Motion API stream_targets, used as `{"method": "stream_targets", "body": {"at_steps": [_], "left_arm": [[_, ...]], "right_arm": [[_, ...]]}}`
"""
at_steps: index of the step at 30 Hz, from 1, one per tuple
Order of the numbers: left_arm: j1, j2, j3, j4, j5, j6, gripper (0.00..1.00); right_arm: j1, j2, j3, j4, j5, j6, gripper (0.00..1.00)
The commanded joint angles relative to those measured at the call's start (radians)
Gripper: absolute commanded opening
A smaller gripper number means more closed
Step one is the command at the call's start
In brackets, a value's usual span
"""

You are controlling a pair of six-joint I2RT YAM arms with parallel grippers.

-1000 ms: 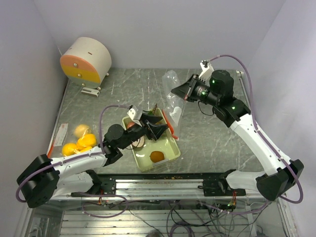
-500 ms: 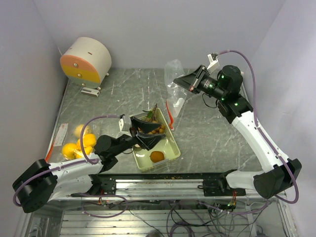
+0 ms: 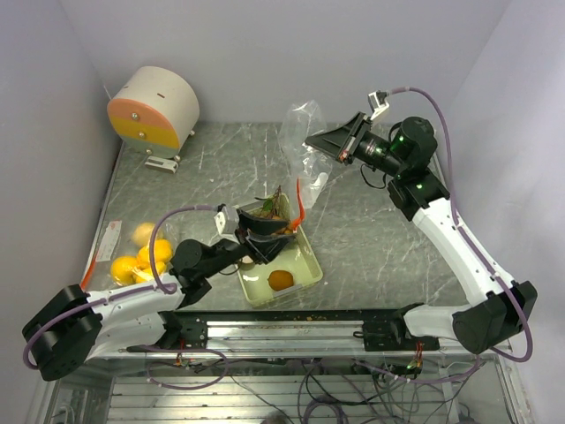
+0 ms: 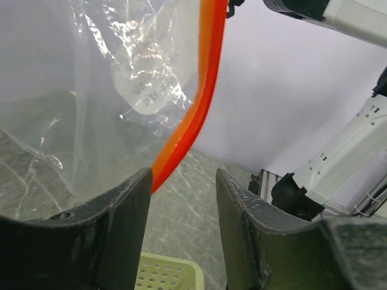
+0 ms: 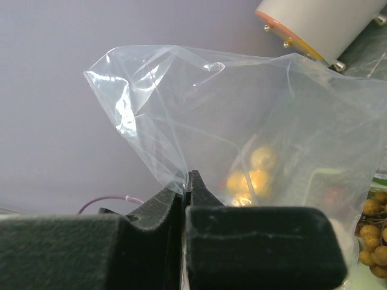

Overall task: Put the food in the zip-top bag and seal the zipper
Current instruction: Open the zipper of the food storage bag.

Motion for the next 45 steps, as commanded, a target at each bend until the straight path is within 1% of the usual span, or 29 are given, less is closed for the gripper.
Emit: {"method": "stream_targets", "body": {"at_steps": [1, 3, 6, 10, 12, 16, 23, 24, 26, 27, 30, 32, 34, 35, 37, 38, 40, 45], "left_arm": [[-0.007, 0.003, 0.054, -0.031, -0.060, 0.053, 0.56], [-0.016, 0.012, 0.069, -0.055, -0.075, 0.069, 0.53], [-0.035, 0.023, 0.086, -0.074, -0.113, 0.098, 0.53], [-0.060, 0.050, 0.106, -0.096, -0.162, 0.131, 0.55], [-0.076, 0.073, 0.120, -0.117, -0.177, 0.149, 0.57], [-0.092, 0.118, 0.134, -0.096, -0.193, 0.155, 0.59], [-0.094, 0.147, 0.138, -0.084, -0.225, 0.163, 0.57], [-0.093, 0.146, 0.135, -0.084, -0.233, 0.166, 0.59], [-0.093, 0.138, 0.125, -0.077, -0.249, 0.170, 0.72], [-0.093, 0.131, 0.116, -0.072, -0.258, 0.175, 0.74], [-0.093, 0.101, 0.098, -0.066, -0.296, 0.195, 0.74], [-0.094, 0.083, 0.096, -0.064, -0.325, 0.215, 0.79], [-0.094, 0.074, 0.099, -0.056, -0.350, 0.251, 0.82], [-0.094, 0.073, 0.102, -0.056, -0.361, 0.266, 0.85], [-0.094, 0.078, 0.111, -0.050, -0.367, 0.297, 0.95], [-0.094, 0.081, 0.116, -0.046, -0.364, 0.308, 0.97], [-0.095, 0.093, 0.124, -0.038, -0.348, 0.325, 0.98], [-0.094, 0.150, 0.136, 0.021, -0.320, 0.326, 0.90]], "right_arm": [[-0.005, -0.016, -0.032, 0.065, -0.028, 0.045, 0.00], [-0.004, -0.021, -0.041, 0.077, -0.027, 0.058, 0.00], [-0.004, -0.023, -0.054, 0.092, -0.030, 0.073, 0.00], [-0.004, -0.030, -0.063, 0.104, -0.030, 0.084, 0.00], [-0.004, -0.031, -0.058, 0.109, -0.034, 0.088, 0.00], [-0.004, -0.029, -0.059, 0.130, -0.053, 0.105, 0.00], [-0.004, -0.017, -0.077, 0.192, -0.139, 0.155, 0.00], [-0.004, -0.018, -0.081, 0.197, -0.147, 0.160, 0.00], [-0.004, -0.023, -0.080, 0.184, -0.153, 0.152, 0.00], [-0.004, -0.027, -0.077, 0.171, -0.154, 0.143, 0.00], [-0.004, -0.035, -0.083, 0.156, -0.153, 0.133, 0.00], [-0.004, -0.037, -0.090, 0.159, -0.153, 0.138, 0.00], [-0.004, -0.039, -0.101, 0.175, -0.159, 0.155, 0.00], [-0.004, -0.041, -0.106, 0.184, -0.164, 0.163, 0.00], [-0.004, -0.044, -0.108, 0.190, -0.171, 0.170, 0.00], [-0.004, -0.046, -0.107, 0.188, -0.171, 0.170, 0.00], [-0.004, -0.049, -0.103, 0.187, -0.171, 0.169, 0.00], [-0.004, -0.038, -0.108, 0.236, -0.205, 0.207, 0.00]]}}
